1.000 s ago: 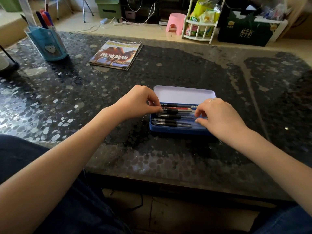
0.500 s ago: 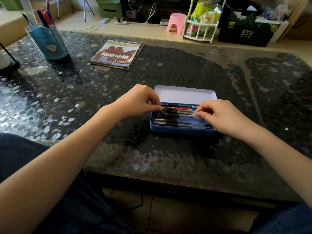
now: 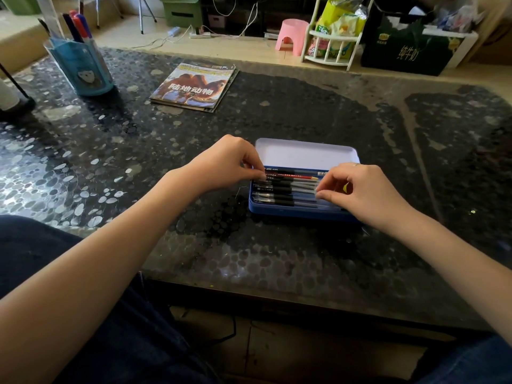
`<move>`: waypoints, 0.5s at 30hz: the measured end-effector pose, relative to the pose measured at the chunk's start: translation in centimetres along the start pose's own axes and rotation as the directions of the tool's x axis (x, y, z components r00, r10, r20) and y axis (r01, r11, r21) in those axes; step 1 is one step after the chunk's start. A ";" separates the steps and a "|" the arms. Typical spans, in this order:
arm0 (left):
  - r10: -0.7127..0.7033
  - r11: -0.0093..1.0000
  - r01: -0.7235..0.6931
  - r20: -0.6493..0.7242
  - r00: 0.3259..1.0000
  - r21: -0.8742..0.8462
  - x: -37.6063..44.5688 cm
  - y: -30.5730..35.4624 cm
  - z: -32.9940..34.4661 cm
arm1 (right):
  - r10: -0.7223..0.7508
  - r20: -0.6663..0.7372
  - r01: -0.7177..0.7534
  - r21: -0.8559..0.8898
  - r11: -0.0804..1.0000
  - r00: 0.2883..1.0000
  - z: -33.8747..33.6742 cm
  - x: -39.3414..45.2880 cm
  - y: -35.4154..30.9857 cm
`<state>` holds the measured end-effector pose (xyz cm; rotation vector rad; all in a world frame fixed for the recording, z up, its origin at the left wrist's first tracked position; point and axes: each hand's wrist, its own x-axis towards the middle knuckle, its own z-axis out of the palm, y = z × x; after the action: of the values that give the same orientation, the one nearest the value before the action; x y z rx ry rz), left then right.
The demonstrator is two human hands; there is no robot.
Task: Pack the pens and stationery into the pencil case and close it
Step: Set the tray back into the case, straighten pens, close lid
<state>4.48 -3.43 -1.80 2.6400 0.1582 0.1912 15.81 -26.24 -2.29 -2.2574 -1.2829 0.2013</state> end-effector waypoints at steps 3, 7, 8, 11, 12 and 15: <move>-0.008 1.000 0.008 -0.002 1.000 -0.010 0.0 0.1 0.0 | -0.028 -0.032 0.026 -0.048 0.999 0.999 0.3 0.1 0.4; -0.020 1.000 0.020 -0.002 1.000 -0.023 -0.1 0.2 0.1 | -0.102 -0.019 0.098 -0.146 0.984 0.995 0.4 0.2 0.7; -0.021 0.999 0.021 0.001 1.000 -0.028 -0.1 0.3 0.1 | -0.112 -0.010 0.110 -0.145 0.983 0.994 0.4 0.1 0.6; -0.008 0.999 0.009 0.019 1.000 -0.051 -0.1 0.5 0.0 | -0.138 0.002 0.137 -0.138 0.981 0.990 0.5 0.1 0.6; -0.006 0.998 0.007 0.024 1.000 -0.058 -0.2 0.6 -0.1 | -0.140 0.003 0.139 -0.137 0.981 0.990 0.4 0.2 0.6; -0.017 0.996 0.020 0.037 0.999 -0.082 -0.2 0.6 -0.1 | -0.125 0.005 0.124 -0.136 0.983 0.992 0.3 0.3 0.6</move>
<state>4.29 -3.95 -1.39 2.5575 0.1589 0.1399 16.30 -26.09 -2.79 -2.2781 -1.4707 0.0656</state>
